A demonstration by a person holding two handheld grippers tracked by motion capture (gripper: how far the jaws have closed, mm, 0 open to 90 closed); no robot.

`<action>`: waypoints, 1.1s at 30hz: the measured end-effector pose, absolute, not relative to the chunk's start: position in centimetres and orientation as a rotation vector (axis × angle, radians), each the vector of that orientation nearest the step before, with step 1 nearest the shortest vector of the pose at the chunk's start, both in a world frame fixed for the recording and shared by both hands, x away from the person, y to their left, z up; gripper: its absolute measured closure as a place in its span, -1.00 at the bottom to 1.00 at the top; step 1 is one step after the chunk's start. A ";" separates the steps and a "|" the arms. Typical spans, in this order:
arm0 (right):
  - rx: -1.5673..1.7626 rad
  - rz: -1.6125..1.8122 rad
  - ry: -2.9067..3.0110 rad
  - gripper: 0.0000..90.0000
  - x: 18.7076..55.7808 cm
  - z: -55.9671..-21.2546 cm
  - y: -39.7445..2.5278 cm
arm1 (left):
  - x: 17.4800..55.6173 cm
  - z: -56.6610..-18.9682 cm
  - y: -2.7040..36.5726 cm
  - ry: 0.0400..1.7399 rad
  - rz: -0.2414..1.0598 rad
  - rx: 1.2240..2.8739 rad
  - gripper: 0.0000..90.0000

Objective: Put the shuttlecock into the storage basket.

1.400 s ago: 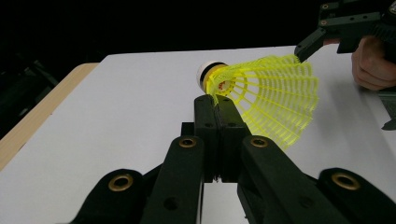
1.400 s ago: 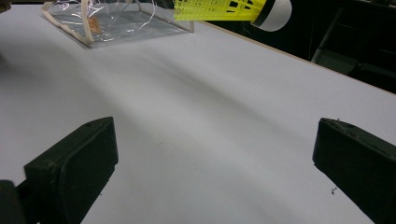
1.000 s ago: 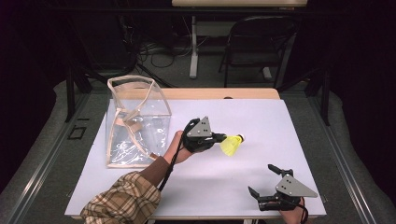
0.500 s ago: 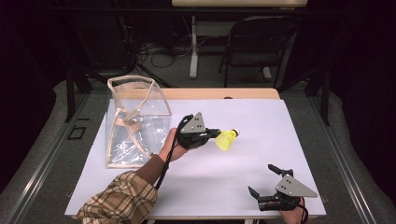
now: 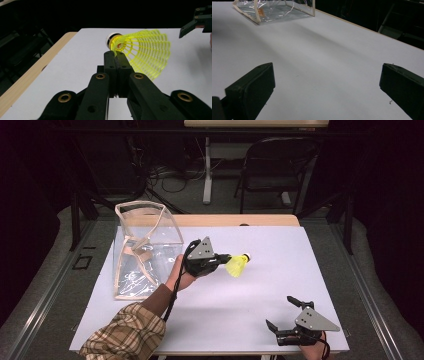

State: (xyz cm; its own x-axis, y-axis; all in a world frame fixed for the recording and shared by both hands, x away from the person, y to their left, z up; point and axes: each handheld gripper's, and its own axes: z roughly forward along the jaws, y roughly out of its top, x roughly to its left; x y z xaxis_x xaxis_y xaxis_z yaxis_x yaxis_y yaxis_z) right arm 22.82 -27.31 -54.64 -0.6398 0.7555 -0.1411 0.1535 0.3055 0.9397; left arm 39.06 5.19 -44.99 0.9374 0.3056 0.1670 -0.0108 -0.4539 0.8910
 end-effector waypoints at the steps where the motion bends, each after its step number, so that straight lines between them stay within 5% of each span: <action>1: 0.804 1.344 1.995 -1.00 22.8 -54.6 -27.3 | 39.1 -45.0 5.2 0.211 0.369 2.015 0.99; 33: 0.809 1.338 1.999 -1.00 22.8 -54.7 -27.3 | 39.9 -43.8 8.3 0.292 0.432 1.973 0.99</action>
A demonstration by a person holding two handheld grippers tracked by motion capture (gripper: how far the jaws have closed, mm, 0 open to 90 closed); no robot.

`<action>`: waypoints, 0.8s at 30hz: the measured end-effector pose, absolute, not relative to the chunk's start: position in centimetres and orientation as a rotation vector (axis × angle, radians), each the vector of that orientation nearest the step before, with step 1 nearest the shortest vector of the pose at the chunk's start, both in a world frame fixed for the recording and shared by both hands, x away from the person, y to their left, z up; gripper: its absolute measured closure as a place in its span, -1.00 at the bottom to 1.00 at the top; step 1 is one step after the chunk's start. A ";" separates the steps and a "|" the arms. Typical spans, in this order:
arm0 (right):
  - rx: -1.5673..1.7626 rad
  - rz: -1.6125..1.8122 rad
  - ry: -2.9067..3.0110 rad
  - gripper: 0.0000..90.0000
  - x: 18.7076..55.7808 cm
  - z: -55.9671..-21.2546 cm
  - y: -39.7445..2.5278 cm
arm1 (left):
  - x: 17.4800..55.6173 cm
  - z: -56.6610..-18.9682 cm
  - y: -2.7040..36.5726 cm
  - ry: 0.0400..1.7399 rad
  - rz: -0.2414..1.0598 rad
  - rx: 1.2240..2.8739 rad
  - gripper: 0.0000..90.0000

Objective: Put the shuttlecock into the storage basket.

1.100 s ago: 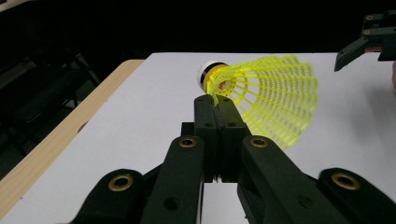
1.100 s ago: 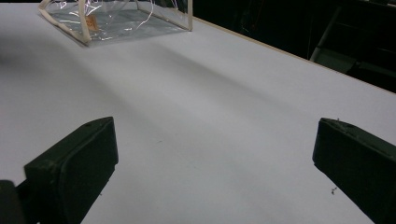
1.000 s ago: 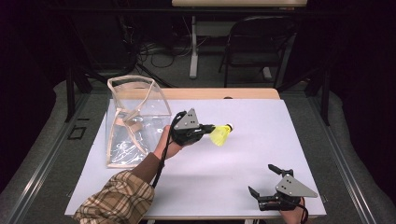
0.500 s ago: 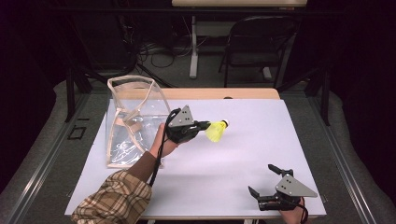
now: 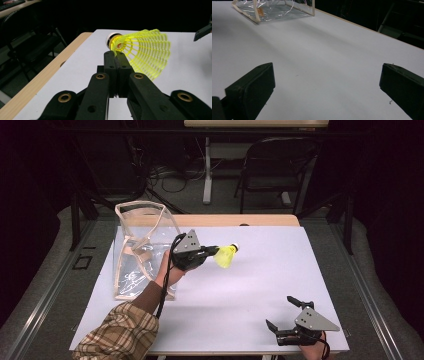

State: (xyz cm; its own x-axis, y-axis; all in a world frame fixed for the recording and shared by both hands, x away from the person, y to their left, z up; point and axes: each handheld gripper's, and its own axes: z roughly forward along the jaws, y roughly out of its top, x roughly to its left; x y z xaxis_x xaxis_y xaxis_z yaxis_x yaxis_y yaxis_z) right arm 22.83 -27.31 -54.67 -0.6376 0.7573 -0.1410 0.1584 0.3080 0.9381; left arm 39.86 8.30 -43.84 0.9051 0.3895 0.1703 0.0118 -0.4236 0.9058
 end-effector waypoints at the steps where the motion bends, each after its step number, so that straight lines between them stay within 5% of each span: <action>1: 0.808 1.338 1.998 -1.00 22.8 -54.7 -27.3 | 39.9 -43.8 8.4 0.295 0.435 1.973 0.99; 24: 0.809 1.338 1.994 -1.00 22.8 -54.7 -27.3 | 40.4 -43.3 10.3 0.346 0.466 1.946 0.99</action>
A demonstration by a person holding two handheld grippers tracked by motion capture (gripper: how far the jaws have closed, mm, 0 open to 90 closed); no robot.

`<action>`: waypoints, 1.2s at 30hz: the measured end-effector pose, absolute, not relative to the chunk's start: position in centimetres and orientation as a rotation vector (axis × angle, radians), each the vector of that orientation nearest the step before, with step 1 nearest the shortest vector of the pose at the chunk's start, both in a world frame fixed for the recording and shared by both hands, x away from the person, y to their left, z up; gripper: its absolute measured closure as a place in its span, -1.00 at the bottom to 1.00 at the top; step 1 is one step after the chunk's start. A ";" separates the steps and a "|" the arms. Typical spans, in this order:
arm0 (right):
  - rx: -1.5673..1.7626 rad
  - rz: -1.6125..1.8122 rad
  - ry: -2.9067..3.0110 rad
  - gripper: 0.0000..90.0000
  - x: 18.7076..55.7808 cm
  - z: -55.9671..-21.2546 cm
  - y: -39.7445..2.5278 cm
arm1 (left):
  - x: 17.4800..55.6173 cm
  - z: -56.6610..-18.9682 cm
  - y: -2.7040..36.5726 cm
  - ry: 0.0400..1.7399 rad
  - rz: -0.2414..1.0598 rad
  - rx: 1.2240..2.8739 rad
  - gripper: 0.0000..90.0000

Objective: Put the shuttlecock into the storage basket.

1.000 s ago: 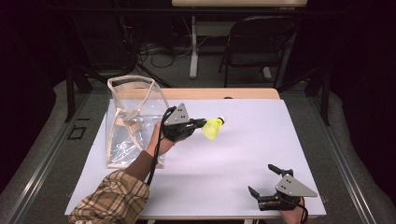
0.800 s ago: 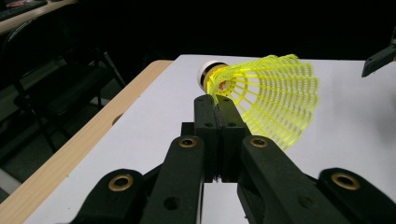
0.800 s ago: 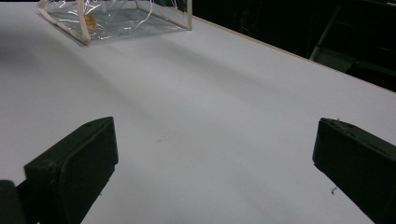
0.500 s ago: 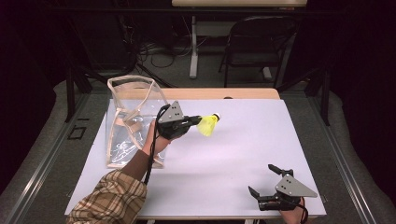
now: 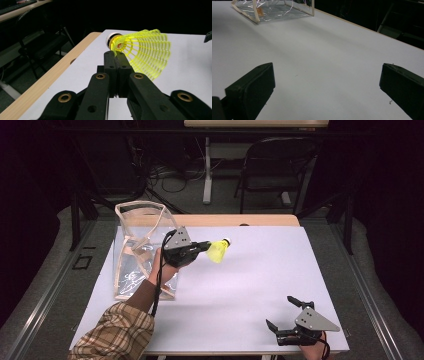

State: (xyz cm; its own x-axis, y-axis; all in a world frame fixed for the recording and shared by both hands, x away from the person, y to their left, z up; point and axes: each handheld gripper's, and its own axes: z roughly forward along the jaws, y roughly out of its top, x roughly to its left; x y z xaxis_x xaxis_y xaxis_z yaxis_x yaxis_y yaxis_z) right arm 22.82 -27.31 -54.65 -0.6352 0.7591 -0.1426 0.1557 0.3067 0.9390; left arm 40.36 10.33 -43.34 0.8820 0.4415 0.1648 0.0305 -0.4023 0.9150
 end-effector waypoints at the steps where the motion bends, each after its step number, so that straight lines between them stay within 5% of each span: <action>1: 0.809 1.335 1.996 -1.00 22.8 -54.6 -27.3 | 40.4 -43.3 10.5 0.350 0.470 1.944 0.99; 36: 0.813 1.333 1.993 -1.00 22.8 -54.7 -27.3 | 40.9 -42.2 13.1 0.416 0.534 1.910 0.99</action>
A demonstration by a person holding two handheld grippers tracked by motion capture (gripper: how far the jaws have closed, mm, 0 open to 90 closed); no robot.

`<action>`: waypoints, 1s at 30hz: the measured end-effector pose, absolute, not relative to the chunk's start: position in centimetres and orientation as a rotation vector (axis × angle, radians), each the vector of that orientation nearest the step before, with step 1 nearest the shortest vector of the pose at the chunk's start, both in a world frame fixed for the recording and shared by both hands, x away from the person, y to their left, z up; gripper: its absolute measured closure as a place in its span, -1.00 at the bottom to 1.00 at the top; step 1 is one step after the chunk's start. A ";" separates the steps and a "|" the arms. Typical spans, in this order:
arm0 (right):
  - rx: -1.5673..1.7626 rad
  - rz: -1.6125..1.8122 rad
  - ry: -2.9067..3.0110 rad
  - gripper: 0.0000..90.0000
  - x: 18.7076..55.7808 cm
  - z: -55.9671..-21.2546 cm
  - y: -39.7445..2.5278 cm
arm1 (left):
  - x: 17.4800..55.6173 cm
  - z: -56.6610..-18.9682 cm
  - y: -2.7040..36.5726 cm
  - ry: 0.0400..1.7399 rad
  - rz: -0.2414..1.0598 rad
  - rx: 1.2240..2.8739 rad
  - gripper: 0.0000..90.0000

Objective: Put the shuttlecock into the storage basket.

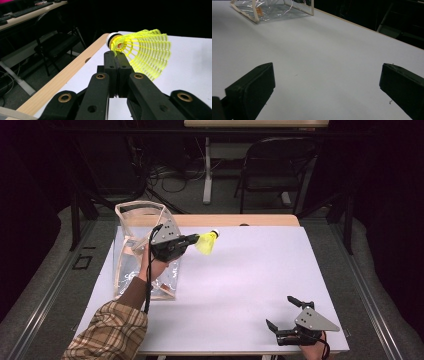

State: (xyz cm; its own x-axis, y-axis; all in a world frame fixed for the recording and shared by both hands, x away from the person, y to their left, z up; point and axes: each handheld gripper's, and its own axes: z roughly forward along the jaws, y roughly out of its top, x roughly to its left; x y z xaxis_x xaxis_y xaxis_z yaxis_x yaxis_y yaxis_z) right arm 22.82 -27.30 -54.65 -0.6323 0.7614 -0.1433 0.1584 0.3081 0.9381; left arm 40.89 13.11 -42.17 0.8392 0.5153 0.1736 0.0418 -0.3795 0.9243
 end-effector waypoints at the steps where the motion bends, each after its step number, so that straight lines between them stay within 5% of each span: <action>1: 0.813 1.333 1.993 -1.00 22.8 -54.7 -27.3 | 40.9 -42.2 13.1 0.416 0.534 1.910 0.99; 30: 0.815 1.334 1.994 -1.00 22.8 -54.7 -27.3 | 41.2 -40.8 15.0 0.459 0.583 1.864 0.99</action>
